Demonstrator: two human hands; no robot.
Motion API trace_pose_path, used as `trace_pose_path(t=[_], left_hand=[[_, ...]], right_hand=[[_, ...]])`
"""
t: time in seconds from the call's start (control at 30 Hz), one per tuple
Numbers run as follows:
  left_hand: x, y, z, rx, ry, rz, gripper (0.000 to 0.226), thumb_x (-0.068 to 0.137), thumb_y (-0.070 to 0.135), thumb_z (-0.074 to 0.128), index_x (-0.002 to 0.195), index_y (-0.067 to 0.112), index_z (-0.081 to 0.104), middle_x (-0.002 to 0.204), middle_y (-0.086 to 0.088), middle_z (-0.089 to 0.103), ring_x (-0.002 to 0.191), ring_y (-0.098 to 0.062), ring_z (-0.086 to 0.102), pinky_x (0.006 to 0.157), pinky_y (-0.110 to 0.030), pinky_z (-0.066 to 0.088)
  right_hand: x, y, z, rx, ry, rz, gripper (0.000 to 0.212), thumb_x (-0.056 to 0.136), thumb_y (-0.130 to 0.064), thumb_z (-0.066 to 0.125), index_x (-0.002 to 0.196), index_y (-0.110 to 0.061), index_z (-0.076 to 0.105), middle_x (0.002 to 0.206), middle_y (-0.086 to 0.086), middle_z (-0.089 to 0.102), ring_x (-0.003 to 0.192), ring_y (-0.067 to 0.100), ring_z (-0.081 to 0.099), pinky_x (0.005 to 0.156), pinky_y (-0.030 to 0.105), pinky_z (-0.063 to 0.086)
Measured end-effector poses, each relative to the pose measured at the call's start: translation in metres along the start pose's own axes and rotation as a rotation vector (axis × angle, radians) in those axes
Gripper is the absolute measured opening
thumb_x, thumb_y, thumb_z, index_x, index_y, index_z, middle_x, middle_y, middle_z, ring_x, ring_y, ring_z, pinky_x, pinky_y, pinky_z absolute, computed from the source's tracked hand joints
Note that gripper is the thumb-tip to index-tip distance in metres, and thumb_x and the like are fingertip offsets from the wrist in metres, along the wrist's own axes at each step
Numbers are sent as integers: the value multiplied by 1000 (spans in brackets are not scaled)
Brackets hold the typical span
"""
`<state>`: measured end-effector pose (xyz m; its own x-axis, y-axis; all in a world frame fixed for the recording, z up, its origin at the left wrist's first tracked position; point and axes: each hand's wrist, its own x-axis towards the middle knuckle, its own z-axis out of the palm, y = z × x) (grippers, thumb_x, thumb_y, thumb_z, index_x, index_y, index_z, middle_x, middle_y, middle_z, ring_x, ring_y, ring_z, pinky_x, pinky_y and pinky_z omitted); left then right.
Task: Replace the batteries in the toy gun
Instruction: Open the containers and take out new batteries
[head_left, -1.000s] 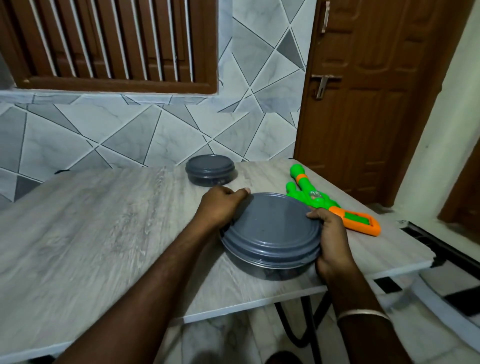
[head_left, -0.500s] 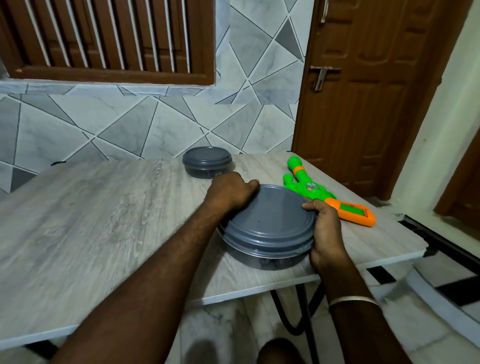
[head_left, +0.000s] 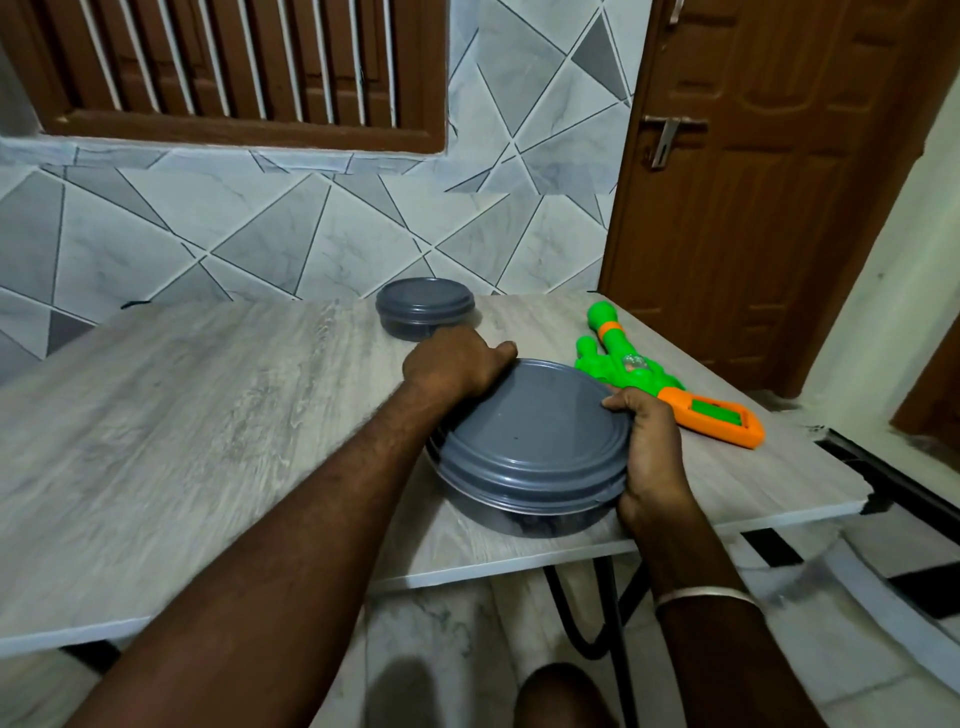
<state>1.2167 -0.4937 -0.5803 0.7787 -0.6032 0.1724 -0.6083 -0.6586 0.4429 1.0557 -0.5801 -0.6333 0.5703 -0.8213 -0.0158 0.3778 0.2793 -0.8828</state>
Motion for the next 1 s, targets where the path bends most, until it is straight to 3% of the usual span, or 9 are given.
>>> trace_pose_path(t=[0.17,0.3,0.43,0.63,0.77,0.83,1.0], left_hand=[[3,-1,-3,56,-5,-30,59,92,61,43,115,13,67,120,-10,67,107,-30,62,96,-46,52],[4,-6,-7,47,-19,-59,58,94,59,42,123,14,65,126,-11,65,113,-32,61,100,-45,49],[8,-16,-11,51,-15,-55,54,93,58,42,123,19,64,128,-13,63,114,-33,60,101,-46,48],[6,-24,-15,2,-22,-59,66,76,67,35,113,22,66,120,-13,66,106,-34,62,97,-48,50],[11,-26,-14,-28,-63,-36,79,61,73,28,106,20,65,113,-14,67,100,-33,63,96,-50,51],[14,-28,-13,-46,-76,-37,82,57,74,27,105,20,65,113,-14,67,101,-34,63,97,-50,50],[11,-27,-18,-140,-91,-50,65,78,64,39,119,21,64,128,-15,63,110,-32,60,102,-43,46]], right_hand=[[4,7,3,1,31,-23,44,53,-25,64,95,-10,68,113,21,69,94,33,63,80,41,46],[3,11,11,-9,16,-21,19,61,-22,60,75,-16,70,94,12,71,89,30,64,76,39,46],[1,16,22,-2,19,-30,15,67,-16,57,63,-20,71,83,7,69,81,26,62,72,37,45],[2,19,27,-7,42,-22,16,64,-19,58,72,-15,71,88,11,71,83,28,63,72,39,46],[2,19,27,-1,38,-21,26,62,-22,58,81,-13,75,104,17,73,90,30,66,75,40,49],[1,18,28,-9,34,-25,25,62,-22,58,79,-14,75,98,15,74,88,29,65,74,40,48],[2,19,27,-12,26,-10,7,62,-24,61,61,-20,66,81,6,66,80,27,60,70,39,44]])
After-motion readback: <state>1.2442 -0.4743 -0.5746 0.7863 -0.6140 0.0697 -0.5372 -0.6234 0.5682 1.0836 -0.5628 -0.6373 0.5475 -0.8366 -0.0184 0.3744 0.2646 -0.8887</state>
